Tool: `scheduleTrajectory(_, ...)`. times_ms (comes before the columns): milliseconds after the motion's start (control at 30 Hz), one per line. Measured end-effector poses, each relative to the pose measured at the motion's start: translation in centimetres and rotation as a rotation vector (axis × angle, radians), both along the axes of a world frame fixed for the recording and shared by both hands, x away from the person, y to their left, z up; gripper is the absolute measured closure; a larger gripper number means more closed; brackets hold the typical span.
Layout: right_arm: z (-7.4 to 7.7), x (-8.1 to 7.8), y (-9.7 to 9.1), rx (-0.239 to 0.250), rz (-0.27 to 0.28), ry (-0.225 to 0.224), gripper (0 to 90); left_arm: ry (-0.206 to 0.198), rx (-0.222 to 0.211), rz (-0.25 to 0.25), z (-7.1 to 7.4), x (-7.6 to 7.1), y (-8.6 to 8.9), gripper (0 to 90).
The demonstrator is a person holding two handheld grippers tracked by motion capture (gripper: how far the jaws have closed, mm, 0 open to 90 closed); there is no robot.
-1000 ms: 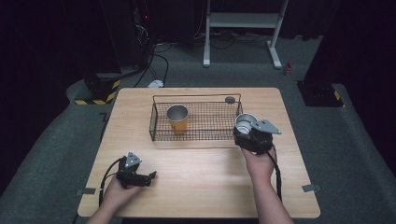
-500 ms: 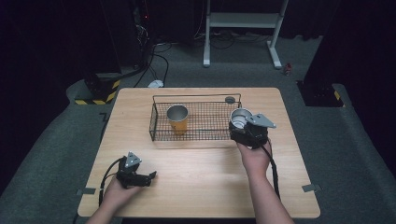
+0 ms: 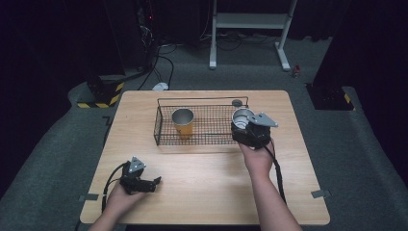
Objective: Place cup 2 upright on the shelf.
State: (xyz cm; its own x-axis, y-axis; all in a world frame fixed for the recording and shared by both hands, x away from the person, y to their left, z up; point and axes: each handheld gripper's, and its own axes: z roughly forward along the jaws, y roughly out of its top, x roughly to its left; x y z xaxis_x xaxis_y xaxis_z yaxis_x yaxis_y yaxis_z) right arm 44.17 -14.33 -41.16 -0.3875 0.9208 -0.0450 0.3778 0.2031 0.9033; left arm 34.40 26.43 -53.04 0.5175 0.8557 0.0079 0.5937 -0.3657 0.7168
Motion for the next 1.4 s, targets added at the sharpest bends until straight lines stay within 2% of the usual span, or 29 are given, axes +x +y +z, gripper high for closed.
scheduleTrajectory(733,0.5,1.9,2.5,-0.006,0.022,0.005,18.4,0.000,0.000,0.000,0.0,0.0,0.0,3.4)
scheduleTrajectory(1200,0.1,3.9,3.5,-0.014,0.011,0.032,18.4,0.000,0.000,0.000,0.0,0.0,0.0,3.4)
scheduleTrajectory(1400,-0.4,4.9,3.7,-0.025,-0.003,0.066,18.4,0.000,0.000,0.000,0.0,0.0,0.0,3.4)
